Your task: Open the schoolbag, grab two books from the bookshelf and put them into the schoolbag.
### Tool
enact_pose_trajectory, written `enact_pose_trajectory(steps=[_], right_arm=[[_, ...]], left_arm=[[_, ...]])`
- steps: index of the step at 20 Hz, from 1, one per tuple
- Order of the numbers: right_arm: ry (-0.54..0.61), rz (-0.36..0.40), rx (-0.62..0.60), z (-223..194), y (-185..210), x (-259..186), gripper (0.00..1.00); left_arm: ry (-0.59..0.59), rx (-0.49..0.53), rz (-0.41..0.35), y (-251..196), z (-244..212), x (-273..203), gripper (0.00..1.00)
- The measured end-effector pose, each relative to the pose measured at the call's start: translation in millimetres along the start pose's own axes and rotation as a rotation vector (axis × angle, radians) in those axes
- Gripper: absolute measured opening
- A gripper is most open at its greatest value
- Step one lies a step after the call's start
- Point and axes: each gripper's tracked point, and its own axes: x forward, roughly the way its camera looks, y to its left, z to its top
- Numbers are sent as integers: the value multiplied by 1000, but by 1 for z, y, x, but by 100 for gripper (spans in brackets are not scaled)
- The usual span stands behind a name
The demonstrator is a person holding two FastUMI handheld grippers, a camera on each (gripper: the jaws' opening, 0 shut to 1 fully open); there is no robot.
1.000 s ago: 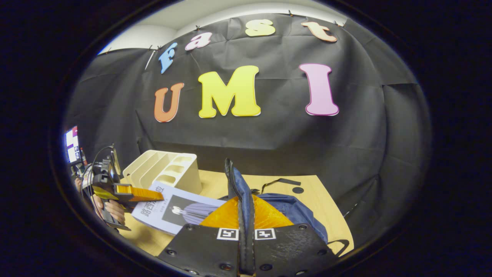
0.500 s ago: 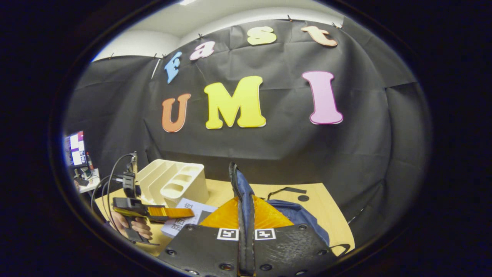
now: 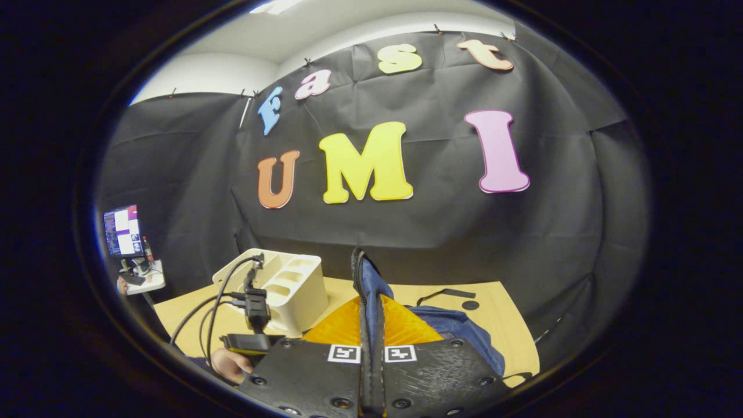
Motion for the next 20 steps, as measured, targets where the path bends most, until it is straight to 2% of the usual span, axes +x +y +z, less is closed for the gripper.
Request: enact_pose_trajectory(steps=[6, 9, 10, 11, 12, 15, 16, 17, 20], right_arm=[[-5, 8, 5, -2, -1, 0, 0], [2, -11, -3, -7, -10, 1, 0], [6, -16, 1, -11, -13, -1, 0], [9, -23, 7, -12, -17, -1, 0], [10, -31, 14, -14, -21, -2, 0], [29, -59, 38, -24, -36, -2, 0], [34, -68, 43, -28, -39, -2, 0], [42, -84, 40, -32, -44, -3, 0], [60, -93, 59, -41, -47, -6, 0]], left_arm=[[20, -13, -5, -8, -19, 28, 53], [16, 17, 14, -7, -19, 30, 57], [20, 62, 33, -7, -17, 30, 60], [25, 126, 66, -3, -15, 27, 69], [30, 192, 101, -3, -15, 25, 73], [-16, 463, 282, 16, 2, 17, 93], [-37, 527, 286, 16, 8, 14, 96], [-47, 548, 258, 9, 10, 9, 96], [-79, 536, 227, -1, 15, 0, 96]])
